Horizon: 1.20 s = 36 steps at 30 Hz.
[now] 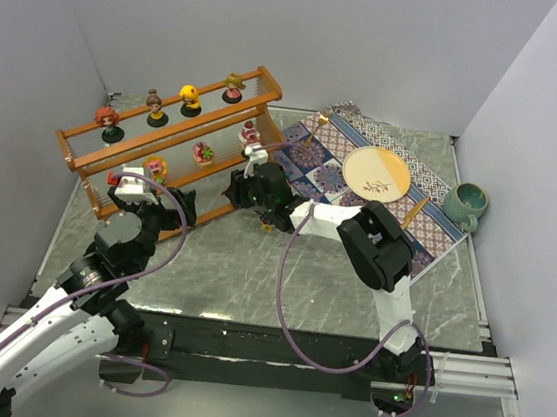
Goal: Place and organize the plastic toys onto the shelf
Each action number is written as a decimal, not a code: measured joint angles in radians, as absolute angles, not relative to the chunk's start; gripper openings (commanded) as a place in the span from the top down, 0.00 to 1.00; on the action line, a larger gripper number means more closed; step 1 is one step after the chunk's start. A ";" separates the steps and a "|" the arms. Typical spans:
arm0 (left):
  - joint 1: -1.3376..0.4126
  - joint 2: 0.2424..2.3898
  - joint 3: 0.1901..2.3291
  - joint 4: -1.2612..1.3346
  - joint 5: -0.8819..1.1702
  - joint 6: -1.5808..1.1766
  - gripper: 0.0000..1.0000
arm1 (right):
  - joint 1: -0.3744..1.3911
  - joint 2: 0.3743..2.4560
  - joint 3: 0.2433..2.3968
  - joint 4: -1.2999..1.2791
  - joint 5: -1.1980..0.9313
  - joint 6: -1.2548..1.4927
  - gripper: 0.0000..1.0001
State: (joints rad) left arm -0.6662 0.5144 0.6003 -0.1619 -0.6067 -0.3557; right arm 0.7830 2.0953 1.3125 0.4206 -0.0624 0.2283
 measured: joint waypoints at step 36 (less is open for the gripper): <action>-0.666 0.543 0.600 -0.162 -0.581 -0.352 0.03 | 0.794 2.131 1.331 0.452 0.011 0.244 0.41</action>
